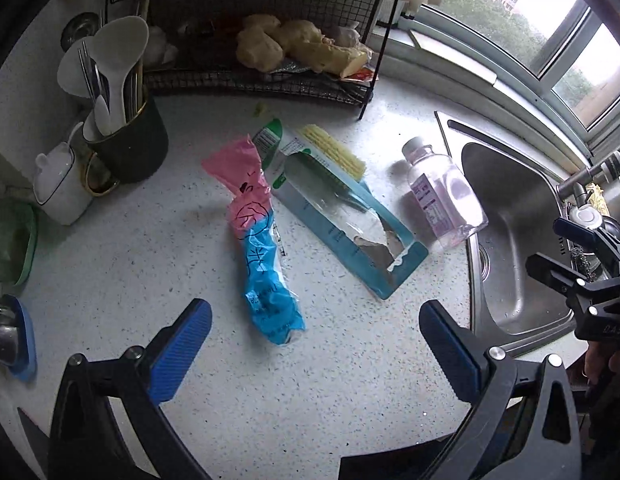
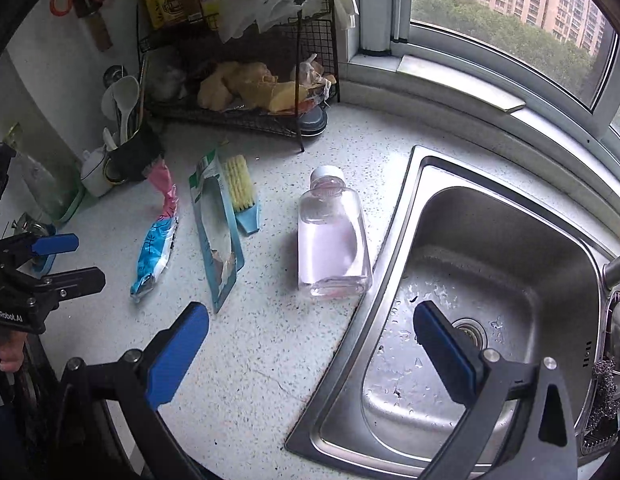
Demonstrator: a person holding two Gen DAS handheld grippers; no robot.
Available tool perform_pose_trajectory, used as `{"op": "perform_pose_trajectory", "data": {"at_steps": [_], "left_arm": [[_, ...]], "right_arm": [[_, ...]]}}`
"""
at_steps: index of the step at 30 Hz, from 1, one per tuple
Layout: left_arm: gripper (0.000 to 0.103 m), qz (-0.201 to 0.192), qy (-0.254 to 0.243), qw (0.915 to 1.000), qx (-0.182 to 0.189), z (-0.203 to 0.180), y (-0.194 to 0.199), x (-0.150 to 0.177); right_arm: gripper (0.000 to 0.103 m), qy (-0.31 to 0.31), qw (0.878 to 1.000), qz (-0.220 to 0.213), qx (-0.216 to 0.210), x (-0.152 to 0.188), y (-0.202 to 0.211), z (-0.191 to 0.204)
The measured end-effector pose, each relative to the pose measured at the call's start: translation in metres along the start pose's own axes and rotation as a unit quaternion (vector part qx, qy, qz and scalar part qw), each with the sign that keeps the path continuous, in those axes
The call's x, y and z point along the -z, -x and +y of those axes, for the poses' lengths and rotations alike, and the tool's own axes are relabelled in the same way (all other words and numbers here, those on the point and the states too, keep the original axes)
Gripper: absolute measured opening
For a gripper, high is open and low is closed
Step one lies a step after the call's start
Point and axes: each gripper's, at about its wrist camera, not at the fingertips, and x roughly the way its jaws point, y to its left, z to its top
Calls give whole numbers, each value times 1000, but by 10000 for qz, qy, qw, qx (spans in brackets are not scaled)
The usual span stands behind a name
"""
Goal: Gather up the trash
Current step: 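Grasp the pink-and-blue plastic bag with the left gripper, then grasp the clear plastic bottle with the right gripper while the left gripper holds the bag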
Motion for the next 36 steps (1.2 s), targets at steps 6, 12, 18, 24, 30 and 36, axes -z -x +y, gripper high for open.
{"op": "perform_pose_trajectory", "data": {"at_steps": [6,12,18,24,30,36], "left_arm": [[89,455,136,9988,-84,28,-49,-15],[66,883,83,9960,-142,39,-88,-15],[37,1112,-26,9935,-257,37,-102,-8],[20,1234,-59,9922,-174,36,-99,2],[11,1125,-419,9924,-269,25,-79,16],[10,915,-526,9944,-69,21,-43,23]], "right_arm": [[102,-29,9996,209,165,-14,-24,2],[102,-110,9986,457,241,-25,-52,-1],[102,-160,9979,548,293,-25,-57,0],[102,-292,9982,471,239,-26,-55,0],[102,-260,9981,507,218,-31,-61,1],[102,-211,9978,567,252,-45,-79,2]]}}
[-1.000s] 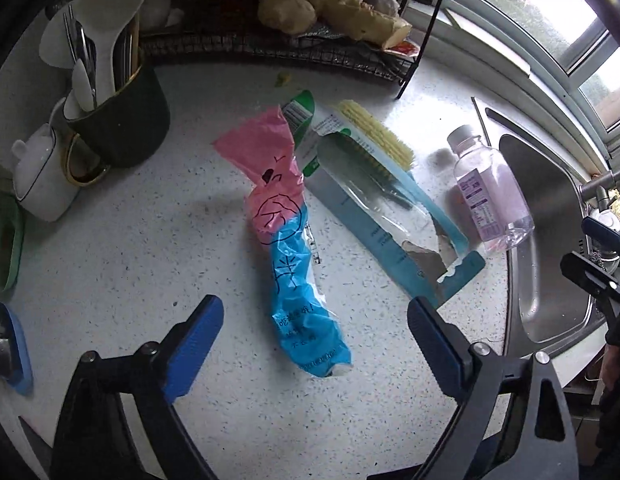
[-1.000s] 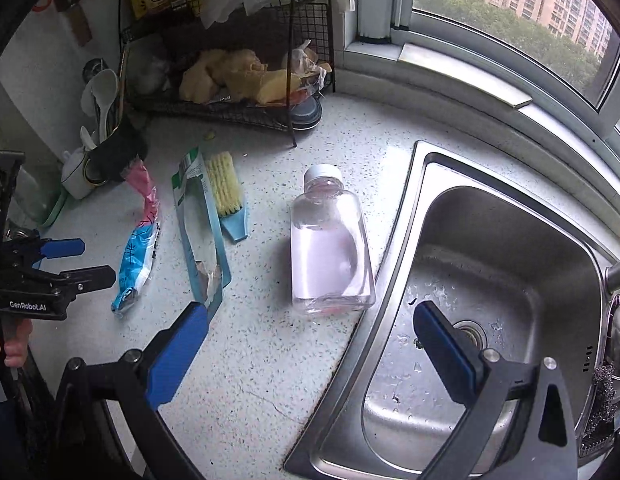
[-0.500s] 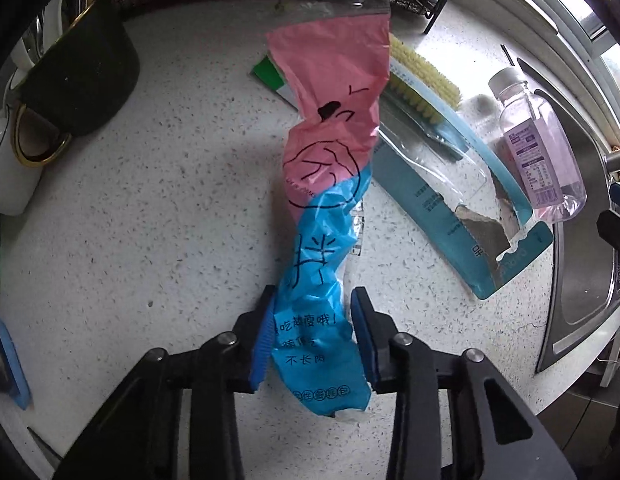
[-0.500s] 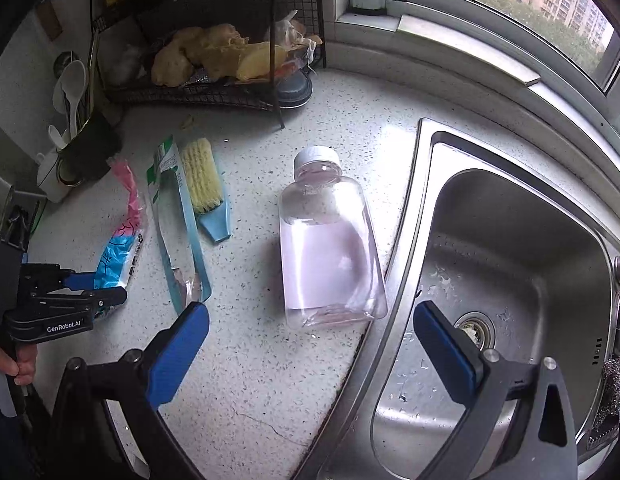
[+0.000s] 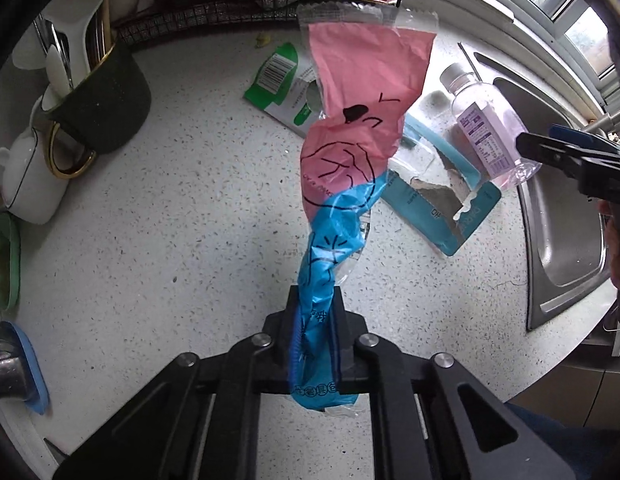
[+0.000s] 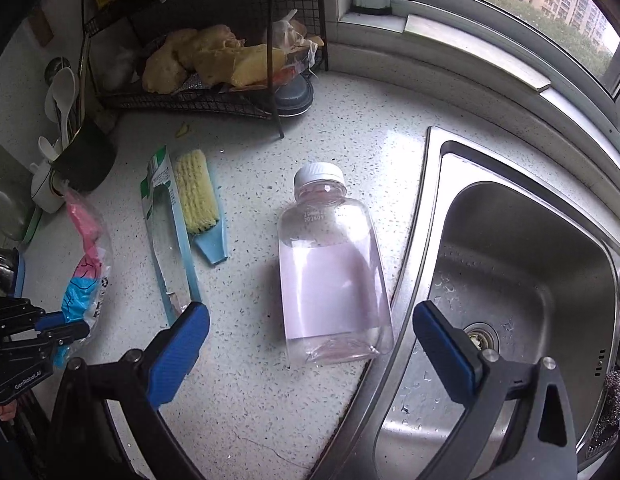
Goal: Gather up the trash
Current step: 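Grasp the clear plastic bottle with the right gripper while the left gripper holds the bag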
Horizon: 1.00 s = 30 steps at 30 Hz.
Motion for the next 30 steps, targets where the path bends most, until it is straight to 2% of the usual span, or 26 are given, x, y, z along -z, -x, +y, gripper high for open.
{"op": "perform_pose_trajectory", "data": {"at_steps": [2,4,8,10,14,22,30], "left_arm": [[10,-119,-84,9999,40,-5,12,3],[10,-194,-115,9997,84,-8,22,5],[10,-360,-53,9992,171,-7,37,3],[10,-435,-12,9989,161,-5,44,3],[10,-480,23,9987,167,-8,51,-6],[10,-526,102,9985,103,-19,56,5],[10,-639,235,9977,54,-43,65,30]], "right_arm": [[102,73,9999,99,53,-4,-9,0],[92,75,9998,190,73,-7,-18,-3],[80,53,9993,346,123,-12,-35,-7],[65,138,9988,428,176,-13,-43,-7],[65,259,9986,398,224,-13,-48,-4],[63,355,9987,335,118,-4,-47,2],[63,601,9981,-85,70,33,16,12]]}}
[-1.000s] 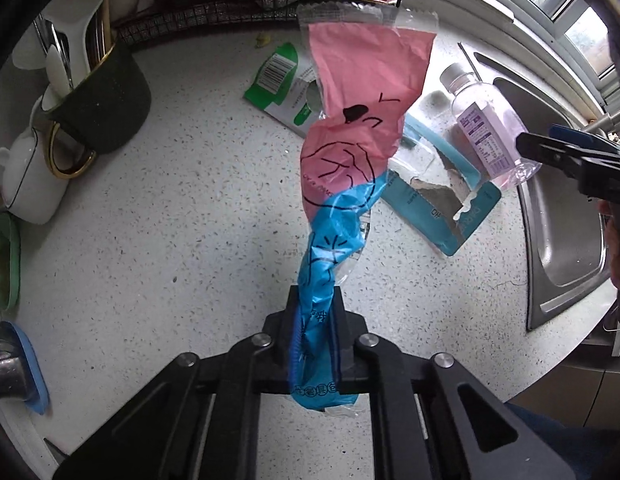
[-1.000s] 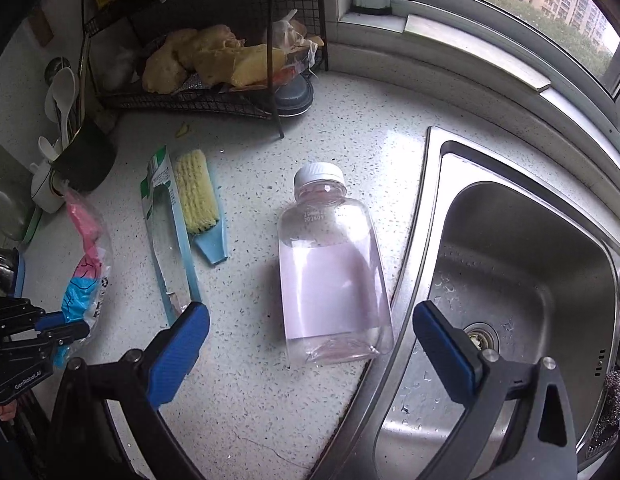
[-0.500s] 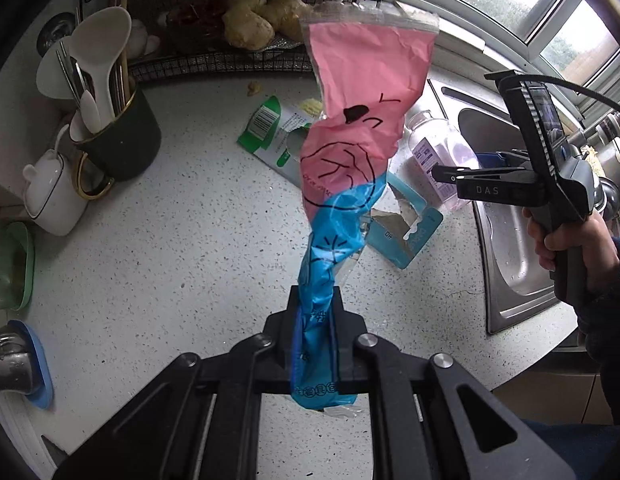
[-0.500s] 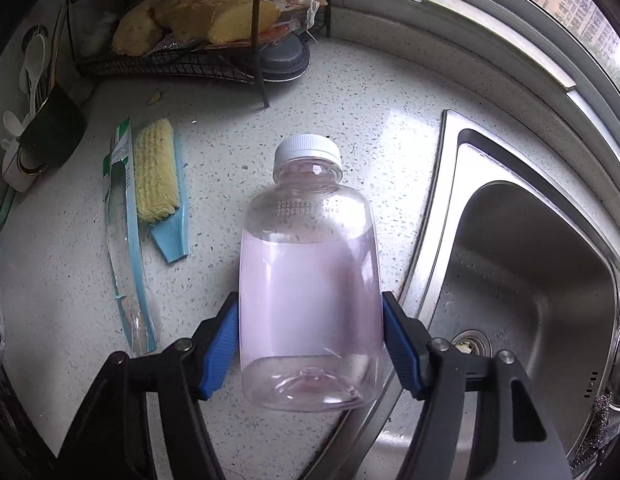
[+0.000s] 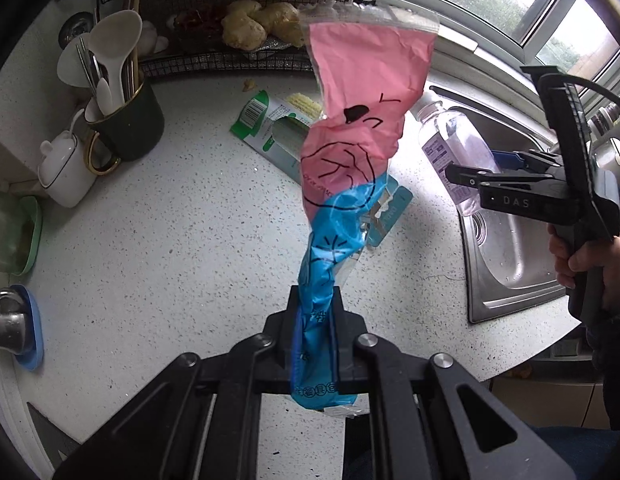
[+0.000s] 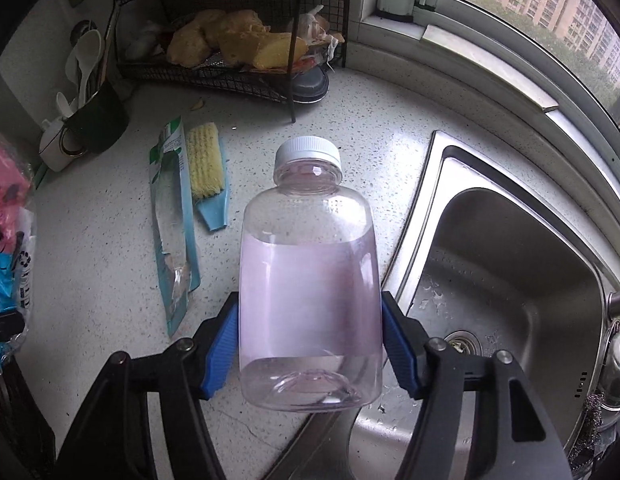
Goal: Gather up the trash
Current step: 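Grasp the clear plastic bottle with the right gripper while the left gripper holds the bag, then lower both tools with bag and bottle down over the red bin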
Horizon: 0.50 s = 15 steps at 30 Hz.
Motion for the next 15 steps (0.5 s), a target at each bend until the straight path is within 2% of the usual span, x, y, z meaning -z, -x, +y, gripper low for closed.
{"op": "perform_pose_trajectory", "data": {"at_steps": [6,15], "left_arm": [[10,-86,-16,9999,-120,-32,10,30],[10,-253,14,9994,-243,-98,28,94]], "right_arm": [[63,372,9988,-322,-7,34,53,2],[63,438,9964,-547,-488,109,103,-12]]}}
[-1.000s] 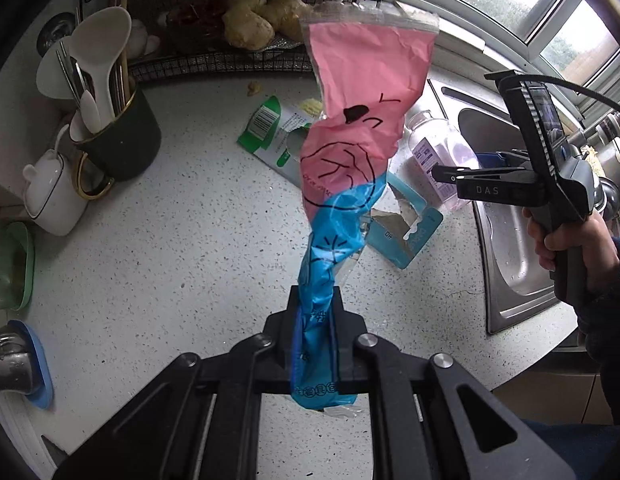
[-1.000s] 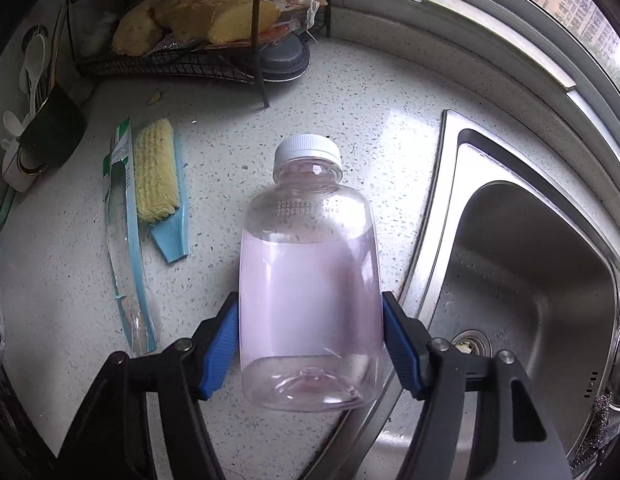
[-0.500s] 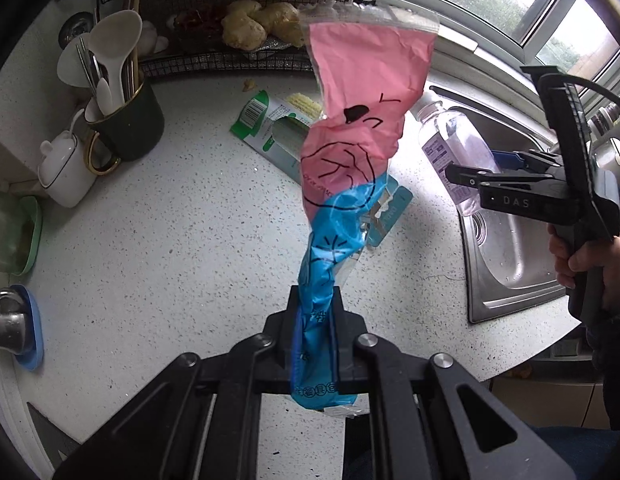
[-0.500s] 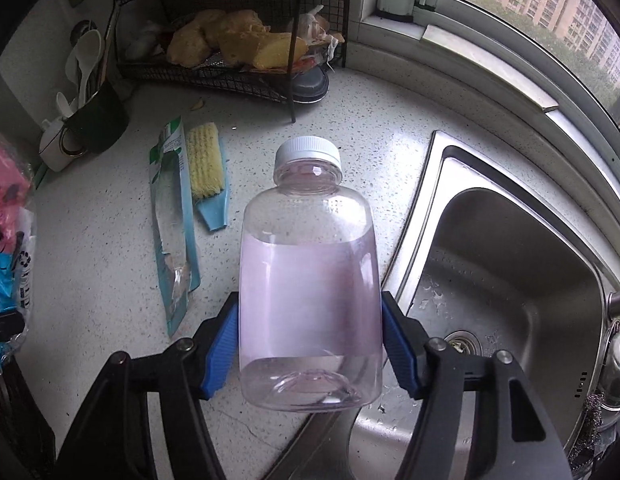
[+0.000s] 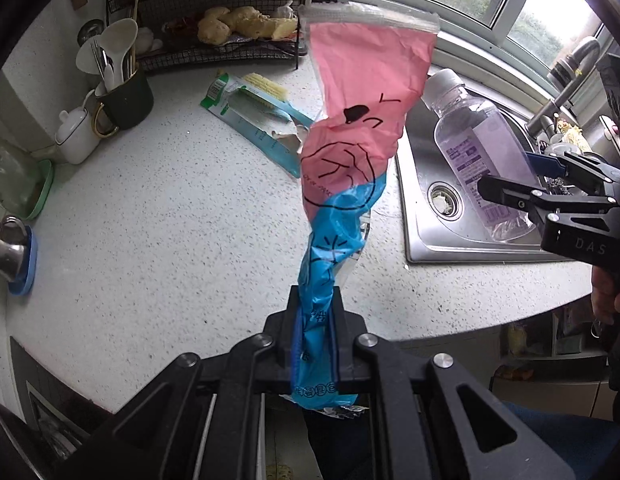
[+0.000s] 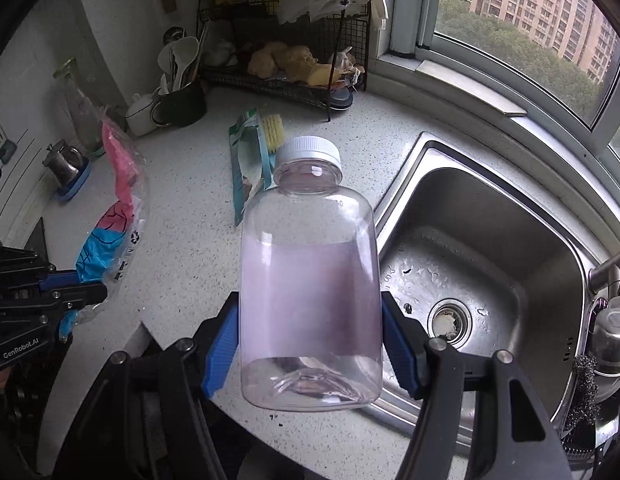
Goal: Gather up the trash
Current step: 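Lower both tools with bag and bottle down over the red bin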
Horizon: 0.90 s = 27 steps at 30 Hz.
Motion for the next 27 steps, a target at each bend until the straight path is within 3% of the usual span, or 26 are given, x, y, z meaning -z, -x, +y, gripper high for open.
{"op": "perform_pose_trajectory", "data": {"at_steps": [3,6,11,19,27], "left_arm": [[10,-45,14,10000,-74,-22,5,24],[10,-69,98,9999,-98,-41,8,46],[10,-90,181,9996,-208,-75,16,91],[10,24,350,9991,-231,-108,21,144],[10,356,351,9985,-243,-113,3,172]], "right_arm": [[63,44,9998,7,-186,26,11,1],[63,411,9990,-132,63,56,29,10],[63,586,9981,-189,-87,102,52,11],[63,657,9973,-85,-307,148,65,13],[63,558,9964,199,-607,175,56,26]]}}
